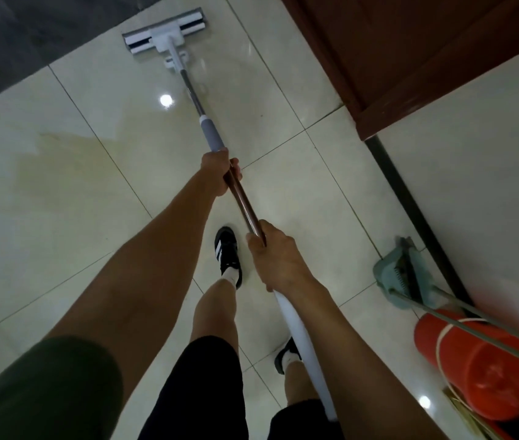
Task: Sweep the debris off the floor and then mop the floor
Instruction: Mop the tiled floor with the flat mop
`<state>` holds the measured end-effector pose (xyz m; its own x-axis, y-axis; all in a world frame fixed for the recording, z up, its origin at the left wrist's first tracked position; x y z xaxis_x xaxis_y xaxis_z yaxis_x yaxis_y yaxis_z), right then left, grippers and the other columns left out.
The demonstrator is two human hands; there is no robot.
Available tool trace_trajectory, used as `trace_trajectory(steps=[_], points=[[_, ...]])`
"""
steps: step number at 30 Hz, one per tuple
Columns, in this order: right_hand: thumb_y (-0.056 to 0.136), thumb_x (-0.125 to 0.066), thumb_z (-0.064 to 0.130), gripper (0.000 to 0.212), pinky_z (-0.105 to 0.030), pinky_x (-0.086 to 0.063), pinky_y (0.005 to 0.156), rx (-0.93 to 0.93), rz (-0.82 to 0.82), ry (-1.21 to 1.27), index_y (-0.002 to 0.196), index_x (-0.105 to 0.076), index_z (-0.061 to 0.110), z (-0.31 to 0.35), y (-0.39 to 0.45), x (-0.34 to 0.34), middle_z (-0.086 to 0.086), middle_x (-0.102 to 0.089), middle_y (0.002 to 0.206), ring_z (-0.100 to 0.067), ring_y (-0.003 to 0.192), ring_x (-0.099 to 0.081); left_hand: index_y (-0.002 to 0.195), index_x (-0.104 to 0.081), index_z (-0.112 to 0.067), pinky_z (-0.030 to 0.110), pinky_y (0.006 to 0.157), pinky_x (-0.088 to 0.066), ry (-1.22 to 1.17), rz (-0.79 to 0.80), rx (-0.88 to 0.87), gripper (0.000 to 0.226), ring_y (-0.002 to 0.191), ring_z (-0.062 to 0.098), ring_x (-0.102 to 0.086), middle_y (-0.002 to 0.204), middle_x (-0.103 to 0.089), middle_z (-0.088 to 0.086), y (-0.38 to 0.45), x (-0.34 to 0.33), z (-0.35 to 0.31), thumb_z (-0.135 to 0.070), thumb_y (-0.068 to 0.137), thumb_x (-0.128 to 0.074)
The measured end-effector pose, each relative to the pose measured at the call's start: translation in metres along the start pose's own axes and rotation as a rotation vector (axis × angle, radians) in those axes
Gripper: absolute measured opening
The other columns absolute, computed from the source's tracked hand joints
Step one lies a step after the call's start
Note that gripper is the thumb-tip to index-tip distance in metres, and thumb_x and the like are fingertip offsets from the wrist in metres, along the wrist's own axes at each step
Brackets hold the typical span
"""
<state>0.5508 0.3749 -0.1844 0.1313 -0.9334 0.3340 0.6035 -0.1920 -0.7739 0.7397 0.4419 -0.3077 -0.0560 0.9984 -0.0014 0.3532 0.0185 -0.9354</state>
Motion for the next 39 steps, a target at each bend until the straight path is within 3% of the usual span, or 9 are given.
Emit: trace_trajectory(steps=[2,4,9,12,18,23,27,33,39], points=[[0.102,-0.05,0.038,0.025,-0.026,-0.049,0.045,-0.018,0.018,0.011,0.118,-0.055,0.019,-0.022,-0.02,0.004,-0.002,-0.061,0.089,-0.016,0.069,-0.061,0.098,-0.048,-0.008,0.028,0.049,-0.045,0.0,0.009,0.008,0.016,0.049,0.015,-0.047,0.075,-0.056,0.009,-0.011,-0.004,0.027,-0.021,0.106,-0.044],[0.098,-0.056,0.038,0.03,-0.03,-0.056,0.054,-0.007,0.022,-0.025,0.124,-0.052,0.023,-0.05,-0.044,0.009,-0.005,-0.064,0.099,-0.017,0.076,-0.064,0.102,-0.048,-0.007,0.029,0.049,-0.045,-0.005,0.005,0.008,0.015,0.049,0.016,-0.047,0.076,-0.057,0.009,-0.024,-0.01,0.061,-0.021,0.106,-0.044],[0.1,-0.057,0.033,0.069,-0.025,-0.053,0.072,0.057,0.038,-0.178,0.158,-0.02,0.027,-0.141,-0.11,0.023,-0.01,-0.063,0.121,-0.014,0.08,-0.062,0.106,-0.048,-0.007,0.031,0.052,-0.046,0.006,-0.006,-0.015,0.012,0.052,0.017,-0.047,0.08,-0.057,0.01,-0.062,-0.028,0.165,-0.018,0.106,-0.045],[0.102,-0.053,0.029,0.069,-0.029,-0.056,0.079,0.028,0.047,-0.228,0.159,-0.015,0.031,-0.196,-0.146,0.03,-0.01,-0.062,0.114,-0.016,0.08,-0.062,0.111,-0.048,-0.008,0.03,0.052,-0.046,0.004,-0.016,0.009,0.012,0.051,0.016,-0.046,0.08,-0.057,0.009,-0.084,-0.037,0.23,-0.018,0.106,-0.043],[0.102,-0.049,0.018,0.067,-0.022,-0.052,0.062,0.017,0.088,-0.202,0.159,-0.018,0.033,-0.241,-0.178,0.035,-0.007,-0.062,0.098,-0.008,0.063,-0.057,0.106,-0.046,-0.01,0.028,0.048,-0.043,-0.038,-0.024,0.02,0.006,0.047,0.016,-0.043,0.066,-0.049,0.004,-0.108,-0.042,0.286,-0.016,0.105,-0.044],[0.101,-0.048,0.017,0.067,-0.016,-0.044,0.054,0.038,0.093,-0.231,0.159,-0.017,0.033,-0.221,-0.154,0.036,-0.004,-0.058,0.09,-0.009,0.059,-0.054,0.107,-0.048,-0.009,0.028,0.049,-0.042,-0.038,-0.044,0.022,0.007,0.047,0.017,-0.042,0.066,-0.048,0.005,-0.093,-0.04,0.255,-0.014,0.104,-0.044],[0.103,-0.048,0.023,0.064,-0.026,-0.057,0.064,0.033,0.08,-0.22,0.157,-0.017,0.034,-0.186,-0.122,0.029,-0.007,-0.063,0.097,-0.014,0.069,-0.064,0.103,-0.049,-0.009,0.028,0.048,-0.041,-0.054,-0.044,0.028,0.005,0.047,0.017,-0.042,0.067,-0.048,0.005,-0.069,-0.033,0.213,-0.011,0.102,-0.045],[0.104,-0.05,0.032,0.064,-0.027,-0.054,0.087,0.046,0.051,-0.177,0.159,-0.017,0.032,-0.072,-0.04,0.011,-0.009,-0.062,0.128,-0.02,0.102,-0.067,0.095,-0.048,-0.007,0.028,0.047,-0.042,-0.055,-0.035,-0.004,0.009,0.047,0.018,-0.042,0.066,-0.047,0.006,-0.013,-0.008,0.083,-0.012,0.103,-0.048],[0.104,-0.048,0.037,0.062,-0.037,-0.059,0.086,0.043,0.021,-0.154,0.158,-0.019,0.032,0.042,0.05,0.012,-0.006,-0.062,0.13,-0.019,0.098,-0.064,0.095,-0.049,-0.006,0.027,0.046,-0.045,0.009,-0.053,-0.033,0.01,0.043,0.017,-0.045,0.063,-0.047,0.005,0.04,0.002,-0.055,-0.013,0.102,-0.048]])
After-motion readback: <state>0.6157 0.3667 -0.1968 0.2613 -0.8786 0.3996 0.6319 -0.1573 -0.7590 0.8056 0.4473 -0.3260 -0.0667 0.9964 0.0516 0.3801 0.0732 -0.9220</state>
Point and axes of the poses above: each hand's wrist, its own y-axis towards the middle knuckle, its own x-axis out of the back of the hand, z = x × y, the point moved 1 cm from there along y, towards the middle knuckle
